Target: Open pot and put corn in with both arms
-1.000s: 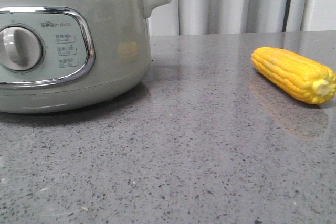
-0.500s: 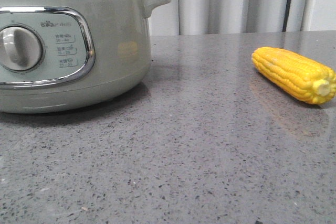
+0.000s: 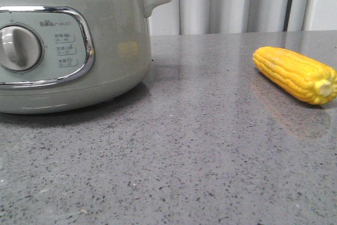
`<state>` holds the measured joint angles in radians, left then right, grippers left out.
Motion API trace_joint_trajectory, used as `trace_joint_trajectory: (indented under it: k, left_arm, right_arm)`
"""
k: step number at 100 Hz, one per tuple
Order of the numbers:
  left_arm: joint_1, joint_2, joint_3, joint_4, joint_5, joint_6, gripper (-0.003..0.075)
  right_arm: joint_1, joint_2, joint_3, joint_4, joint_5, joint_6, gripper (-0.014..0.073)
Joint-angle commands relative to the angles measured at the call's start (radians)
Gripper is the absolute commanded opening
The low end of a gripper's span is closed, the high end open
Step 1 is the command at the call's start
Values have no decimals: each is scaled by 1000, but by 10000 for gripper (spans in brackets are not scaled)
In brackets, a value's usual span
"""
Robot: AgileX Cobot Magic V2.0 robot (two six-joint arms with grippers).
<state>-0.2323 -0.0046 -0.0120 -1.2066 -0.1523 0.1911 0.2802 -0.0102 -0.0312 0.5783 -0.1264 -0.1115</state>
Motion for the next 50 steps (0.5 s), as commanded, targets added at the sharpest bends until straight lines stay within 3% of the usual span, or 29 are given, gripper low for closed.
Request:
trace_joint_trajectory:
  k: [1,18,36,43,50]
  left_arm:
    - [-2,-14,-60,120,1,-8,-20]
    - [-2,80,-207,405,118,-8,-20]
    - [-2,299,-414,695,298,-8,-8]
    - [-2,399,-498,750,373,-8,57]
    - [-2,492,-575,758,426,25,182]
  right_arm:
    - [-8,-11,-102,-6,23,-4,-71]
    - [-8,102,-276,-175,284,-4,-71]
    - [-8,305,-466,-296,420,-4,-60]
    - [-8,388,-536,-299,474,-4,3]
    - [-8,459,-596,-299,534,-4,126]
